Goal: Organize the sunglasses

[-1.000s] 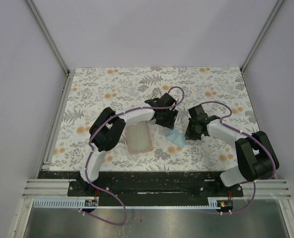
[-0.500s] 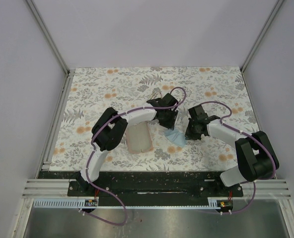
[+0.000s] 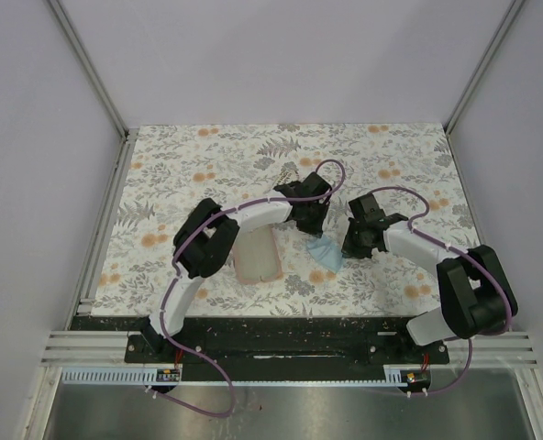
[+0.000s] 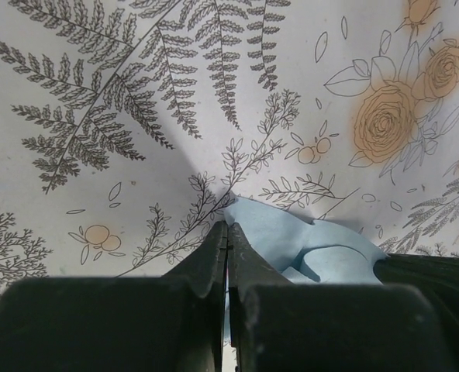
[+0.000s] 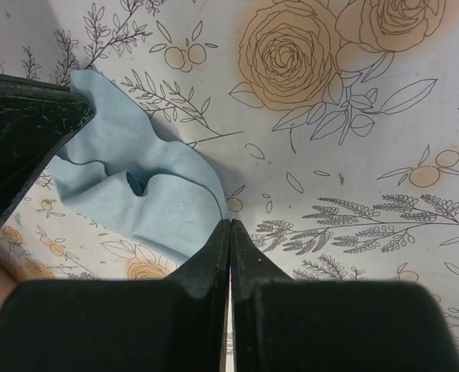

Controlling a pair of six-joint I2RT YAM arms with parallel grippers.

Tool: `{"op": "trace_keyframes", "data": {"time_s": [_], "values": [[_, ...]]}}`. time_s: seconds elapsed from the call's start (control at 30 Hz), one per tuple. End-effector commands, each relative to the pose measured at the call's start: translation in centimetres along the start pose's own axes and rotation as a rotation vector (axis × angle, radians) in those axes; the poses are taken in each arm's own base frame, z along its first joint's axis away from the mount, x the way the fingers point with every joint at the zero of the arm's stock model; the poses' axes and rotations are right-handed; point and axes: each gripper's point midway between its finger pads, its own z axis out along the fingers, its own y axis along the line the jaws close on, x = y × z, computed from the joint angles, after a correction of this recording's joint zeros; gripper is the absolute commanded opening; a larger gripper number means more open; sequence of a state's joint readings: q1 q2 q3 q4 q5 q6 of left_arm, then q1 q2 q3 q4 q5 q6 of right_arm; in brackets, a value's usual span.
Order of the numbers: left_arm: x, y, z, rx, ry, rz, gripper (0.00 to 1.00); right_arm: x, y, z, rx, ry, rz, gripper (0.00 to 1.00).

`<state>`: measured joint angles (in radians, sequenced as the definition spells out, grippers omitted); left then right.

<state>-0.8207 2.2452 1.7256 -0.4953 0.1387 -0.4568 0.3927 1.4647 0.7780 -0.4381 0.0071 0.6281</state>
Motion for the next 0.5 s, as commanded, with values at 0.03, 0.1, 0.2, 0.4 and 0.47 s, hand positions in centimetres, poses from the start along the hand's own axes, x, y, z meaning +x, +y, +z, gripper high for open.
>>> {"op": "trace_keyframes", "data": {"time_s": [0.03, 0.1, 0.2, 0.4, 0.47], "values": [[-2.0, 1.1, -2.8, -0.067, -0.094, -0.001, 0.0, -3.0, 1.9, -2.5, -0.059, -0.091, -0.017, 0.0], [-3.0, 0.9, -4.5, -0.042, -0.138, -0.015, 0.0, -3.8, 2.7, -3.4, -0.088, -0.116, -0.026, 0.0], [-3.9, 0.4, -6.7, 0.016, -0.205, -0.032, 0.0, -4.6, 4.2, -4.9, -0.16, -0.142, -0.064, 0.0], [-4.2, -0.9, -10.3, 0.093, -0.304, -0.048, 0.0, -4.7, 7.0, -7.3, -0.318, -0.144, -0.165, 0.0], [-3.9, -0.9, -11.3, 0.106, -0.333, -0.055, 0.0, -4.5, 7.3, -7.8, -0.346, -0.14, -0.179, 0.0]]}}
